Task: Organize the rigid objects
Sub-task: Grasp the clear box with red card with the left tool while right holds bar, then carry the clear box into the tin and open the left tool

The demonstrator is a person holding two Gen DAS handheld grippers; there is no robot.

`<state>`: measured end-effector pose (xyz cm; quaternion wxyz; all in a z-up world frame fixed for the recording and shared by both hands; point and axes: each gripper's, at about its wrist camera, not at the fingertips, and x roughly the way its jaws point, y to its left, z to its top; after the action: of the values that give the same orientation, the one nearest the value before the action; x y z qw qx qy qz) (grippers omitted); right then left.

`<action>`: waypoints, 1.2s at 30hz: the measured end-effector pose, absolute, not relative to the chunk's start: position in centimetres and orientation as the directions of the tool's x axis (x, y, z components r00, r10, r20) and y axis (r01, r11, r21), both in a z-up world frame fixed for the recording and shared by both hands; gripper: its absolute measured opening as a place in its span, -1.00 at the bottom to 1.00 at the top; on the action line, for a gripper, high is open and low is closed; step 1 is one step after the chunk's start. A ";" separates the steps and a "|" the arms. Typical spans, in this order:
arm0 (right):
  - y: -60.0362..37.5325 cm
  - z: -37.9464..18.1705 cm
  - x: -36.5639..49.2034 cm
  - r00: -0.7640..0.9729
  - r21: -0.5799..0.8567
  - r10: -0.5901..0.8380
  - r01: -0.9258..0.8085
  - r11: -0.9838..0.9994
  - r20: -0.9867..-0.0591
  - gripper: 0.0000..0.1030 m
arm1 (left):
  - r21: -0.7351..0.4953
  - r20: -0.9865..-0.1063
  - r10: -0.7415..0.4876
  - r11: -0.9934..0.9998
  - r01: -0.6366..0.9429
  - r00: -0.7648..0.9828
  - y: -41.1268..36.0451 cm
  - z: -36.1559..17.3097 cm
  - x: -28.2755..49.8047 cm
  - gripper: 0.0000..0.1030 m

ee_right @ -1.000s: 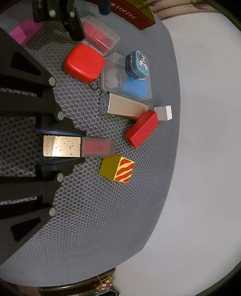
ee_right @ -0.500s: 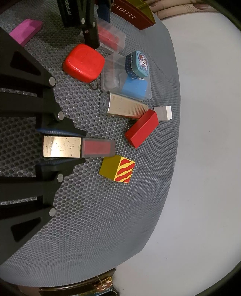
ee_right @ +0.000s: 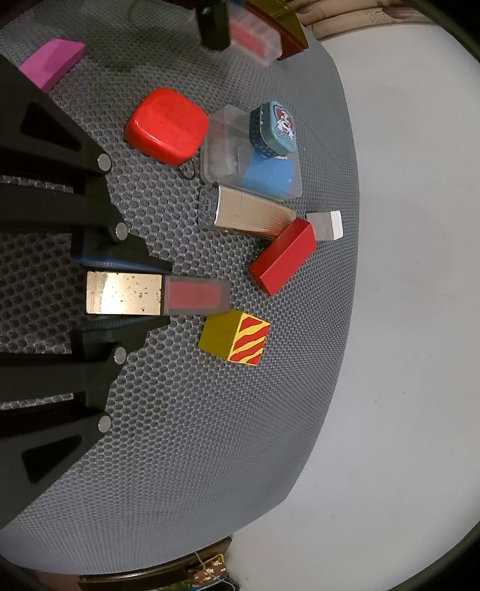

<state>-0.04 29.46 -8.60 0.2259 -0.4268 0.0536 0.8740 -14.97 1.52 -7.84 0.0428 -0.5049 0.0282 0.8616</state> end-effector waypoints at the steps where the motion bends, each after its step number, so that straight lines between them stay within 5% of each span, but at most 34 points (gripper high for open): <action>1: 29.5 -8.6 0.0 -0.534 -0.098 0.348 -0.440 -0.892 -0.771 -0.57 | 0.003 -0.871 0.046 -0.995 -0.098 -0.489 1.1 -7.4 -14.7 -0.02; 11: 29.4 -8.6 -0.1 -0.534 -0.099 0.349 -0.441 -0.892 -0.770 -0.58 | 0.047 -0.855 -0.056 -0.998 0.030 -0.516 -6.5 -4.7 -14.0 -0.02; 36: 29.3 -8.6 -0.3 -0.526 -0.125 0.366 -0.438 -0.890 -0.768 -0.57 | 0.106 -0.895 -0.212 -0.956 0.274 -0.393 -19.5 -9.7 -13.9 -0.02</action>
<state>-0.34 29.30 -8.64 0.2304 -0.4290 0.0417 0.8724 -13.90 -19.45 -9.75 -0.1454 -0.5312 -0.0292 0.8342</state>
